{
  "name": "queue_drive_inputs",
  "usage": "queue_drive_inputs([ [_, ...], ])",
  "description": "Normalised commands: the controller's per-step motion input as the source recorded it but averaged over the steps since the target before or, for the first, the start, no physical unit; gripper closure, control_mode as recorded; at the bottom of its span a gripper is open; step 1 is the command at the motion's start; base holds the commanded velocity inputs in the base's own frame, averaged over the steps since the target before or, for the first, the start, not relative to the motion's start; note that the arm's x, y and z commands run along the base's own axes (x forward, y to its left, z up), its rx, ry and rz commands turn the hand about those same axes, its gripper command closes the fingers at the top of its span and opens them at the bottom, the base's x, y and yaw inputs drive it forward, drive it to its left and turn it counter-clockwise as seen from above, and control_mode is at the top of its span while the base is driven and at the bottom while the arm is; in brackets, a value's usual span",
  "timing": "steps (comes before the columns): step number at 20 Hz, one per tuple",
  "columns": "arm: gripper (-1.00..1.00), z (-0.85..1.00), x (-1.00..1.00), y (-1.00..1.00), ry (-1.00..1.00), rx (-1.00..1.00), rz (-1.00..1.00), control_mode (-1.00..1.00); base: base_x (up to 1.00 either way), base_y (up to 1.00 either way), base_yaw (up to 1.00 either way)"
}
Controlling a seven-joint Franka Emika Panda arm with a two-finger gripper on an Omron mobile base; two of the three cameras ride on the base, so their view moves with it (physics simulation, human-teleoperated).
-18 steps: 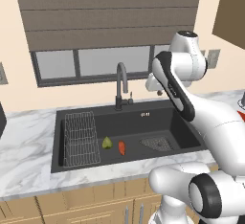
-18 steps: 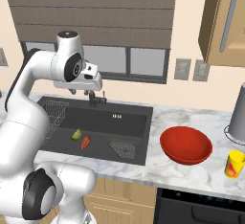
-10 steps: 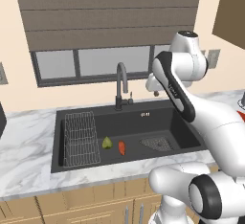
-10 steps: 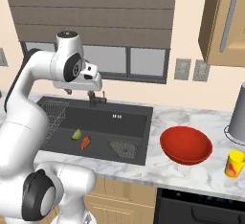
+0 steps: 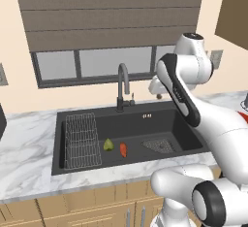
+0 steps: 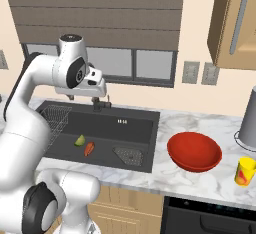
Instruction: Remove the sweet potato and lemon wedge from the sink. Then move the bowl and cup from the counter to the sink for washing.
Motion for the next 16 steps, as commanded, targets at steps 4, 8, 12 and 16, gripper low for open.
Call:
queue_drive_inputs([
  [4, -1.00, -0.09, -0.11, -0.04, -0.05, 0.06, 0.03, -1.00, 0.00, 0.00, 0.00],
  [8, -1.00, -0.10, -0.07, -0.05, 0.00, 0.08, 0.00, -1.00, 0.00, 0.00, 0.00],
  [12, -1.00, -0.11, -0.06, -0.05, 0.00, 0.06, 0.00, -1.00, 0.00, 0.00, 0.00],
  [16, -1.00, -0.11, -0.04, -0.05, 0.00, 0.05, 0.00, -1.00, 0.00, 0.00, 0.00],
])
